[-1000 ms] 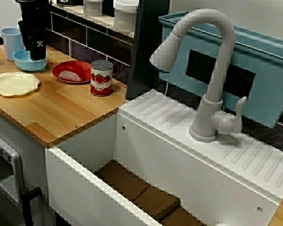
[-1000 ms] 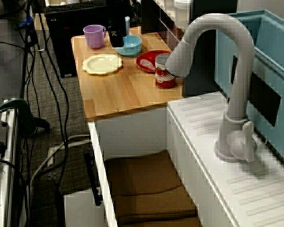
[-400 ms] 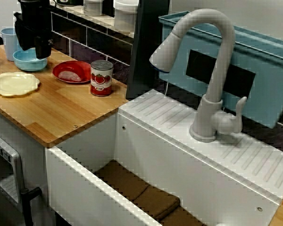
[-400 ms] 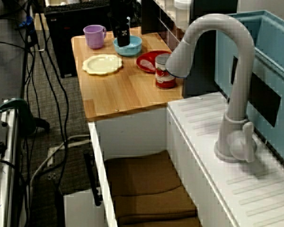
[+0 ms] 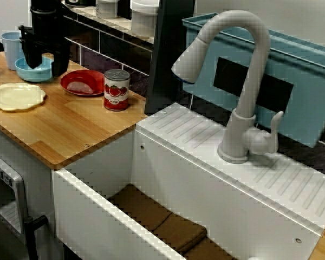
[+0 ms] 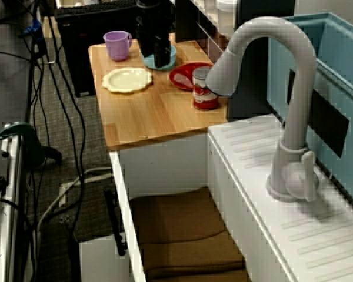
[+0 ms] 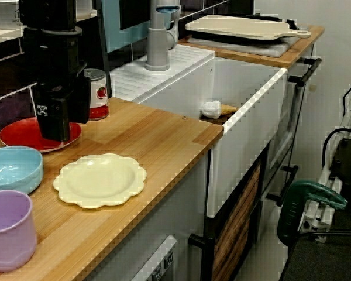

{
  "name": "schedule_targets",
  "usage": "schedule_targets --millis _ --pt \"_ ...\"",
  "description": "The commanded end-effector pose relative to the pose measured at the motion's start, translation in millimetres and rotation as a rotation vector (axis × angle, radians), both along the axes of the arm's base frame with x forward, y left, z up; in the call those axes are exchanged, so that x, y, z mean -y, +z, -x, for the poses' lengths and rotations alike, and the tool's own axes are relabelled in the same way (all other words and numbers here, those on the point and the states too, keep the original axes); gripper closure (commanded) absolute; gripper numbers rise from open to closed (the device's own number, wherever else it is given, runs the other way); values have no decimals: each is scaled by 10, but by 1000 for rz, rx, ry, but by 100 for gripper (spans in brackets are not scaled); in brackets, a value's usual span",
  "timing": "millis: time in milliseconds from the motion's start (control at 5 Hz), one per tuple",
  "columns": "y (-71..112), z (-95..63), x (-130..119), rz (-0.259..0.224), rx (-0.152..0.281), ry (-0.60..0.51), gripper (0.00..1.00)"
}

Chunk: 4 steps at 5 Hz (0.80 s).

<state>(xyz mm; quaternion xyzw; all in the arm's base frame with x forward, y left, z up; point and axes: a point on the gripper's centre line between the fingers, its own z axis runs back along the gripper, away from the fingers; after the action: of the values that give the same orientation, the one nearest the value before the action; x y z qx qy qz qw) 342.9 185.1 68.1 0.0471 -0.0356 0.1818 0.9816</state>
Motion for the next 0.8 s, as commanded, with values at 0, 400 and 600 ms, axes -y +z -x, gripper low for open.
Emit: schedule_targets --millis 0,400,600 --pt "283 -195 82 11 44 65 0" --pt "383 -154 167 35 55 26 0" --pt "397 -144 175 40 58 23 0"
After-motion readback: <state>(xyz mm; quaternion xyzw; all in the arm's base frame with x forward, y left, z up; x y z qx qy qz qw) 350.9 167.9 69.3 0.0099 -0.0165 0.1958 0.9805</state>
